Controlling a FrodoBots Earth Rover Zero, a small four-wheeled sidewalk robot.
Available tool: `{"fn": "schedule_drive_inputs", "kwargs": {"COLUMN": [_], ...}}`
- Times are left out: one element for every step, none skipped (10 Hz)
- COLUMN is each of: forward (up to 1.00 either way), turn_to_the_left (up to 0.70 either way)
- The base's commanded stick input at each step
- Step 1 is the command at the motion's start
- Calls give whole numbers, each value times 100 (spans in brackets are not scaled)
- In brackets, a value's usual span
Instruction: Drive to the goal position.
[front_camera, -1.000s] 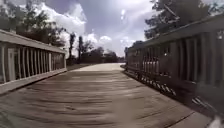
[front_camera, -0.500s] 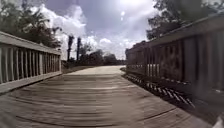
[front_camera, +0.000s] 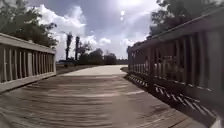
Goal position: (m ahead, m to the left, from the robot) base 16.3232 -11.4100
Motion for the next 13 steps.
{"fn": "schedule_drive_inputs", "kwargs": {"forward": [85,85,85,85,85,85,85,85,85,85,85,85,85], "turn_to_the_left": [0,0,0,0,0,0,0,0,0,0,0,0,0]}}
